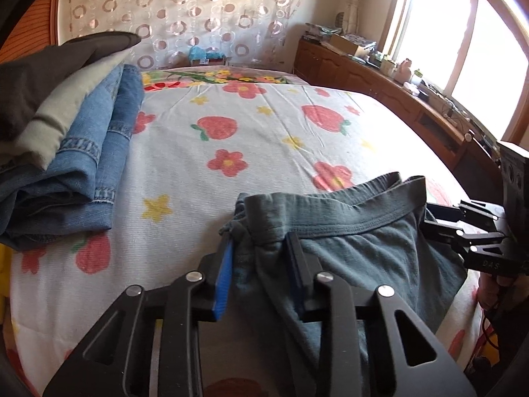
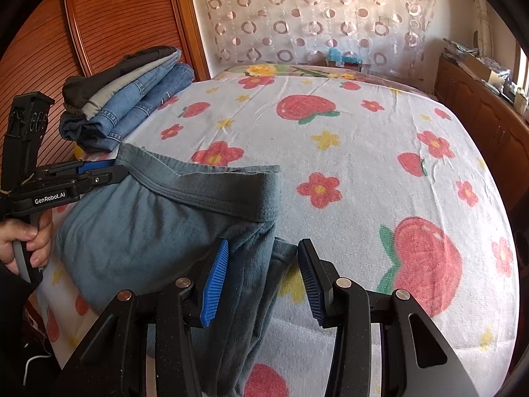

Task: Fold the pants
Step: 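Move both tools to the waistband of the folded shorts and grasp it, then lift the folded shorts by the waistband with both tools and carry toward the clothes stack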

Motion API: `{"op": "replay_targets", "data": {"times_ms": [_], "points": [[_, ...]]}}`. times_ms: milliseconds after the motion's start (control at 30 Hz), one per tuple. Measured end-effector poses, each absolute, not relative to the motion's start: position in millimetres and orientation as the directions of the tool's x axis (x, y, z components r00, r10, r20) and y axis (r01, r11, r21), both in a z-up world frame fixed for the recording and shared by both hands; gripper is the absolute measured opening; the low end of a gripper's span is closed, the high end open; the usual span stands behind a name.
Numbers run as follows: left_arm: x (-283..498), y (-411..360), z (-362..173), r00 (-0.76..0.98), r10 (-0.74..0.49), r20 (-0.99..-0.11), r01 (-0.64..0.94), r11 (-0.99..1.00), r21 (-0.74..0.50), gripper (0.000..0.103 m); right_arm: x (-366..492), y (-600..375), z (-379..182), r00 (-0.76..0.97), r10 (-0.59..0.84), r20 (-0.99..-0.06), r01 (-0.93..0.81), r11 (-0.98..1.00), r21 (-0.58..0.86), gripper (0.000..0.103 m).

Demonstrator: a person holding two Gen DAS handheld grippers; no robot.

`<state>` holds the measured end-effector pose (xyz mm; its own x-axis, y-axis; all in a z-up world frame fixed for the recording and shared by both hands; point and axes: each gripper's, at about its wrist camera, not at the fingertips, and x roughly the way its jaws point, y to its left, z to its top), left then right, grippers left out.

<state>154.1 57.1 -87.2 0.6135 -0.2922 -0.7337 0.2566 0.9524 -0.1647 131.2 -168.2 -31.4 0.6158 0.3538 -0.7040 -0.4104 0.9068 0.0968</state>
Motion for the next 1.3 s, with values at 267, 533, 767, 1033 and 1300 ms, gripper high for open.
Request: {"op": "replay_targets", "data": {"times_ms": [267,533,767,1033,1300], "points": [[150,58,-80,0.627,-0.315,-0.713,0.268,0.946,-0.182,0.014,129,-167,-33,0.596,0.396,-0.698,-0.442,0.888,0.127,0.015],[132,56,-54,0.687,-0.329,-0.648,0.284,0.942,-0.177,0.010,116,-173,-21,0.646,0.419,-0.638,-0.437,0.888,0.140,0.013],[117,49,-28,0.737,-0.332,-0.589,0.307,0.940,-0.146,0.009,104,-172,-7,0.682,0.424,-0.596,-0.449,0.886,0.116,0.012],[106,47,2,0.790,-0.327,-0.518,0.315,0.942,-0.114,0.009,90,-175,17,0.732,0.432,-0.527,-0.461,0.883,0.085,0.012],[104,53,28,0.827,-0.314,-0.467,0.308,0.947,-0.092,0.009,85,-173,42,0.758,0.439,-0.482,-0.485,0.874,0.033,0.012]]}}
